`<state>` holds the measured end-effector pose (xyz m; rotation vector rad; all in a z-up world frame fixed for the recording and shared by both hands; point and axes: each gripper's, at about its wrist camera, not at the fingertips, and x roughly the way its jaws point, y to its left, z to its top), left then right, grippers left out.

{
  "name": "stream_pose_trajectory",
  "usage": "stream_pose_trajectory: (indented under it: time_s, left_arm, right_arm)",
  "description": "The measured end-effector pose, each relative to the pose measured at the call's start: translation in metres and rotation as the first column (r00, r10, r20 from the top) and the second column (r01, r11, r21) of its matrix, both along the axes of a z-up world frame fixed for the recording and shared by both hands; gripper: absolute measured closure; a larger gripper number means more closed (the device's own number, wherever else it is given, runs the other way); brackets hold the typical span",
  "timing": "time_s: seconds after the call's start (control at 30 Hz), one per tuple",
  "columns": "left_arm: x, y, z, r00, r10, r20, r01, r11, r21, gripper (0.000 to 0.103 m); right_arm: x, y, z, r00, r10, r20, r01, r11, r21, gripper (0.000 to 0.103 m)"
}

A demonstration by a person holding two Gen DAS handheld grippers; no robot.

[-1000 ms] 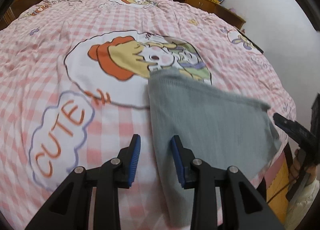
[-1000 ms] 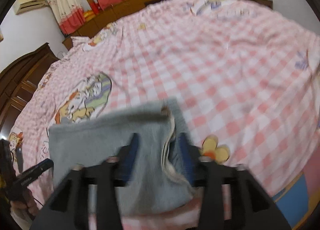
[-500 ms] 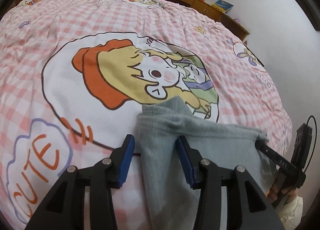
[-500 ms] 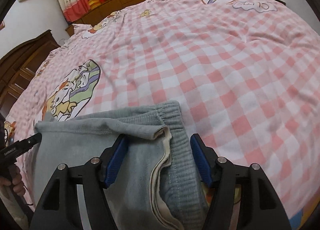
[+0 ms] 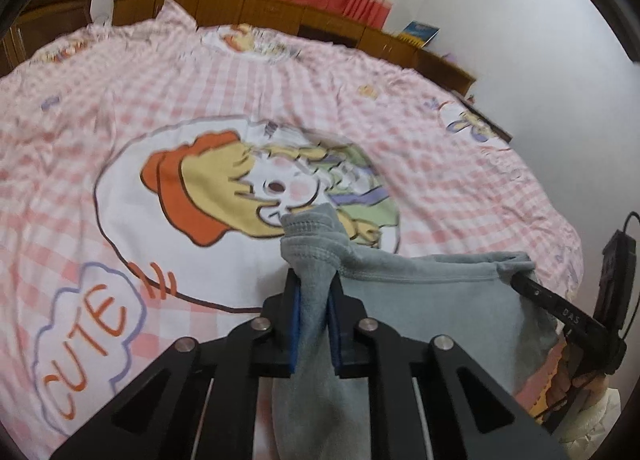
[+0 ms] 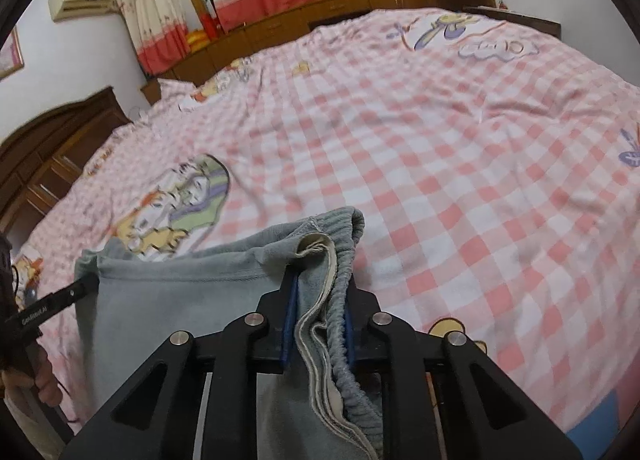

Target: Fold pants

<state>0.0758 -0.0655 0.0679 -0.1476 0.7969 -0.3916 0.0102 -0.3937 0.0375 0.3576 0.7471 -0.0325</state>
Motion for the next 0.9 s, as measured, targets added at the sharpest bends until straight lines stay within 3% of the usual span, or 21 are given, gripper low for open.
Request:
stream_pose_trajectory:
  time_s: [0.3, 0.47, 0.67, 0.9]
  left_arm:
    - [-0.057, 0.034, 0.061, 0.99, 0.026, 0.135, -0.022, 0.999, -0.034, 0.092]
    - [-0.071, 0.067, 0.085, 0.981, 0.078, 0.177, -0.084, 0.996, 0.026, 0.092]
    - [-0.038, 0.103, 0.073, 0.981, 0.132, 0.139, -0.146, 0.985, 0.095, 0.092]
    - [0.019, 0.128, 0.022, 0.986, 0.165, 0.035, -0.168, 0.979, 0.118, 0.092]
  right_arm:
    - [-0.032, 0.031, 0.05, 0.993, 0.052, 0.105, -0.055, 0.998, 0.027, 0.085]
    - [-0.036, 0.066, 0.07, 0.982, 0.13, 0.135, -0.134, 0.991, 0.026, 0.085]
    - [-0.009, 0.106, 0.062, 0.974, 0.187, 0.128, -0.193, 0.98, 0.038, 0.084]
    - [0.04, 0.129, 0.025, 0.983, 0.178, 0.038, -0.179, 0.983, 0.042, 0.084]
